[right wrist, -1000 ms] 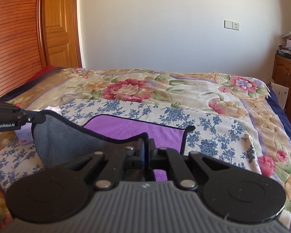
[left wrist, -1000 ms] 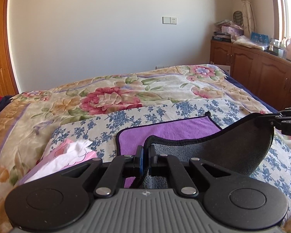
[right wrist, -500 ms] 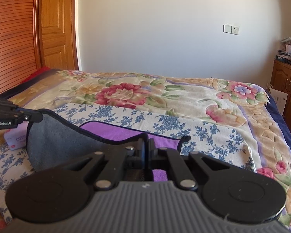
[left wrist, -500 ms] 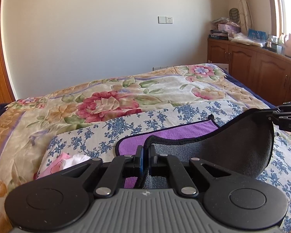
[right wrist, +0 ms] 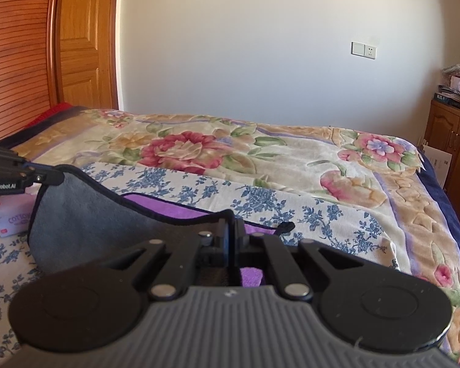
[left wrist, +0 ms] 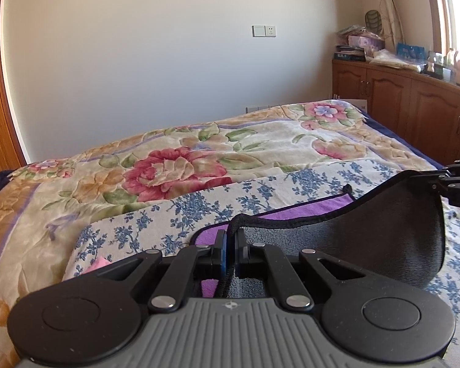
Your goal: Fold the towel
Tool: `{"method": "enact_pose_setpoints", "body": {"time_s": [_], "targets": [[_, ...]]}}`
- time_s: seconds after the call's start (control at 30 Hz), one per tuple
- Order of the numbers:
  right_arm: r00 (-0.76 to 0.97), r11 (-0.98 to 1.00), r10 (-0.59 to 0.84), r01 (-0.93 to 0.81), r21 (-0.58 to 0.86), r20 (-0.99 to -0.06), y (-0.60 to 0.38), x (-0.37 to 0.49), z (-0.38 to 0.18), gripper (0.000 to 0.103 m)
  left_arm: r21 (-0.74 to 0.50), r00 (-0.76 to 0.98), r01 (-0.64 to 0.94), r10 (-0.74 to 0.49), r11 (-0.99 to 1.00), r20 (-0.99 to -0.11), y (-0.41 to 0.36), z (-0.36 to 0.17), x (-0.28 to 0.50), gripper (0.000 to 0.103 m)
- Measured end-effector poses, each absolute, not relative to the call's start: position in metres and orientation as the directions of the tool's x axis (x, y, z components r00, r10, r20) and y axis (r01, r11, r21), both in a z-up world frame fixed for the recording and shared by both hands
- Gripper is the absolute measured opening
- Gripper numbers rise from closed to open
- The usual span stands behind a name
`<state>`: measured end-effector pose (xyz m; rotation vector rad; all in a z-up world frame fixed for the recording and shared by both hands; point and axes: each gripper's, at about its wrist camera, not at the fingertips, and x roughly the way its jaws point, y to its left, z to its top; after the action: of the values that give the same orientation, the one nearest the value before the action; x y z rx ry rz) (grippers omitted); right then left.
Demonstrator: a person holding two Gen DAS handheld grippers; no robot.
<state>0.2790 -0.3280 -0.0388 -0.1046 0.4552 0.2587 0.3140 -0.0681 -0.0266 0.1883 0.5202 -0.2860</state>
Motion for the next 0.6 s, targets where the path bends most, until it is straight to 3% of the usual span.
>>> {"method": "enact_pose_setpoints", "body": {"time_s": [0.6], "targets": [[0.872, 0.952, 0.209, -0.285, -0.112, -0.443, -0.321, 0.306, -0.041, 0.004, 0.136, 0.831, 0.31, -0.199, 0.941, -0.519, -0.073, -0.038, 0.343, 0.006]]}}
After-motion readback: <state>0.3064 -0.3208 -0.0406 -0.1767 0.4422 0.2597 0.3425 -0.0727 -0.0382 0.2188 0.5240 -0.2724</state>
